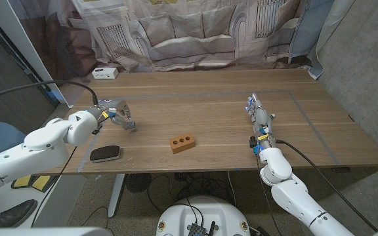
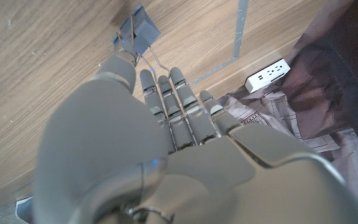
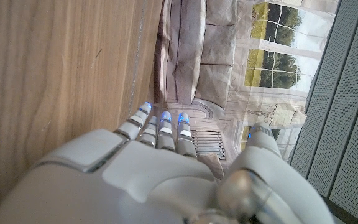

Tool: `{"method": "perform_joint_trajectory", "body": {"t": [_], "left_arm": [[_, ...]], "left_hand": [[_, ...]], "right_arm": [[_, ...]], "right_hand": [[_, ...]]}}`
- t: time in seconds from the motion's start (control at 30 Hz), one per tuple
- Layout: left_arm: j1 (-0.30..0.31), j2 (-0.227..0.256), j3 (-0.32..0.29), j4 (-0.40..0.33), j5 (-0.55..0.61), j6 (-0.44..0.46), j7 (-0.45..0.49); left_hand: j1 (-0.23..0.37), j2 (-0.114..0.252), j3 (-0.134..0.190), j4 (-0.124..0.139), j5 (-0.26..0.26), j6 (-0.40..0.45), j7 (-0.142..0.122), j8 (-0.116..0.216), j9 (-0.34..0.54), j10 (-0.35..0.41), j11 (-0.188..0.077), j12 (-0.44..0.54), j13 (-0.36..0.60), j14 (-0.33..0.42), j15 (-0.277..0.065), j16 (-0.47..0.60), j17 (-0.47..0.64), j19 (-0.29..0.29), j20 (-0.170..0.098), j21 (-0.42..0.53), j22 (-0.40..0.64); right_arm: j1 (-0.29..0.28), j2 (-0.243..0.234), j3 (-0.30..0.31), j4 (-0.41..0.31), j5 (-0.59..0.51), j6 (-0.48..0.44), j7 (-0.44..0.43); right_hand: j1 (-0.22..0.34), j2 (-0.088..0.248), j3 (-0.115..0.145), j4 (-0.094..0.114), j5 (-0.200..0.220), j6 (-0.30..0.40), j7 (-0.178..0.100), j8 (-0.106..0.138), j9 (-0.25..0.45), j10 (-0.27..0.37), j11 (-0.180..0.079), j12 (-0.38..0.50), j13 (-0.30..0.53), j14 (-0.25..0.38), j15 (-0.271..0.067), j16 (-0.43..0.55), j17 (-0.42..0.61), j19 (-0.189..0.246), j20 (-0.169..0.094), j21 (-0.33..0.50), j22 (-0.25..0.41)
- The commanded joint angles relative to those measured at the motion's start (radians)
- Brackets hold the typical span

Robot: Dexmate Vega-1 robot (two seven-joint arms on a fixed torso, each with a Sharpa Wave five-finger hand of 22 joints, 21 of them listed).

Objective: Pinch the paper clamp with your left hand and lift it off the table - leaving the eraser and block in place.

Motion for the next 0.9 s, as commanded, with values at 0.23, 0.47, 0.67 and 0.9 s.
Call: {"method": "perform_joint_trajectory", "body": {"t": [0.23,0.47,0.67,0.9], "left_arm": [[-0.058,-0.027,0.112,0.042,0.014,0.009,0.103],[-0.088,-0.031,0.143,0.047,0.017,0.015,0.087],[-0.106,-0.031,0.165,0.046,0.026,0.032,0.073],[-0.132,-0.035,0.194,0.044,0.047,0.054,0.048]], "left_hand": [[-0.012,-0.005,0.001,-0.001,0.000,-0.014,-0.003,-0.010,0.002,0.098,-0.089,-0.007,0.137,-0.019,-0.042,-0.005,0.005,-0.006,0.007,0.004,0.001],[-0.014,-0.005,0.000,-0.001,0.000,-0.022,-0.004,-0.015,0.002,0.091,-0.088,-0.011,0.136,-0.030,-0.041,-0.005,0.006,-0.009,0.011,0.004,0.001],[-0.019,-0.007,-0.001,-0.002,-0.001,-0.039,-0.006,-0.023,0.002,0.079,-0.085,-0.017,0.134,-0.038,-0.038,-0.003,0.006,-0.011,0.012,0.004,0.001],[-0.037,-0.015,-0.007,0.002,-0.004,-0.071,-0.002,-0.035,0.001,0.046,-0.084,-0.027,0.136,-0.050,-0.035,-0.002,0.007,-0.018,0.022,0.003,0.001]], "right_arm": [[0.000,-0.012,0.001,-0.001,0.013,-0.018,0.002],[0.002,-0.016,0.002,0.002,0.022,-0.025,0.007],[0.005,-0.019,0.003,0.009,0.032,-0.029,0.014],[0.013,-0.022,0.003,0.016,0.040,-0.033,0.021]], "right_hand": [[0.007,0.002,-0.003,-0.003,-0.002,0.009,-0.004,0.003,0.002,0.006,0.000,0.002,0.005,-0.001,0.004,0.000,0.005,-0.003,0.003,0.001,0.003],[0.008,0.002,-0.003,-0.003,-0.002,0.009,-0.005,0.003,0.002,0.008,-0.001,0.002,0.005,-0.001,0.005,0.000,0.005,-0.003,0.003,0.001,0.003],[0.008,0.002,-0.003,-0.003,-0.002,0.009,-0.005,0.003,0.002,0.007,-0.001,0.002,0.005,-0.001,0.004,0.000,0.005,-0.003,0.003,0.001,0.003],[0.008,0.002,-0.003,-0.003,-0.002,0.009,-0.005,0.002,0.002,0.009,0.000,0.002,0.005,-0.002,0.004,0.000,0.005,-0.003,0.003,0.001,0.003]]}}
